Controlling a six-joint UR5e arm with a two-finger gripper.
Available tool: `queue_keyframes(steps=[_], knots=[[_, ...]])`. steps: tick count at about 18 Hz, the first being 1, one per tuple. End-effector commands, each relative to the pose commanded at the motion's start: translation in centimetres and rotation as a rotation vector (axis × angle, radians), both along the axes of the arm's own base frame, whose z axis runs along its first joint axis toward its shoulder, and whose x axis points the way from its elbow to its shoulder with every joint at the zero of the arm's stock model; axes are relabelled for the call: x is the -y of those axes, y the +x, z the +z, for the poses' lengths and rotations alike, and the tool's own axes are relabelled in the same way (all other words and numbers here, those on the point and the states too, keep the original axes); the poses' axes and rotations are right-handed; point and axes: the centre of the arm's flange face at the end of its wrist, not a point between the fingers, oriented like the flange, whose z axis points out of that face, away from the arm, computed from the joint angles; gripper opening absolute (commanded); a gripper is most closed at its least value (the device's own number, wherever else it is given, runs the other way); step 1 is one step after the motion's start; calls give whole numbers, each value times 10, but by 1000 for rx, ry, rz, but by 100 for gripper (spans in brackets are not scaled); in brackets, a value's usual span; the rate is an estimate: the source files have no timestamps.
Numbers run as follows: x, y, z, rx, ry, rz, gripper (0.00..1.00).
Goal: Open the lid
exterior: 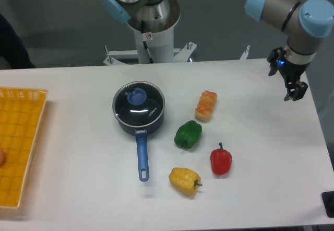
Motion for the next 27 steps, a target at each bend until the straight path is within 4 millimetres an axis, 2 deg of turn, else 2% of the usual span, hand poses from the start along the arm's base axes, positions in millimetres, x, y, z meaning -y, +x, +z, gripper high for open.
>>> queue_keyframes(steps=[11,12,16,17,21,22,24,27], knots=[[0,4,-4,14,7,-3,100],[0,4,2,4,5,0,100],[0,5,5,-5,-1,3,100],[-3,9,2,2,1,6,100],[-10,18,16,-10,16,59,100],[-19,25,20,-13,19,56,100],[-29,38,16,3,16,96,100],[-45,66,16,27,28,146,100]])
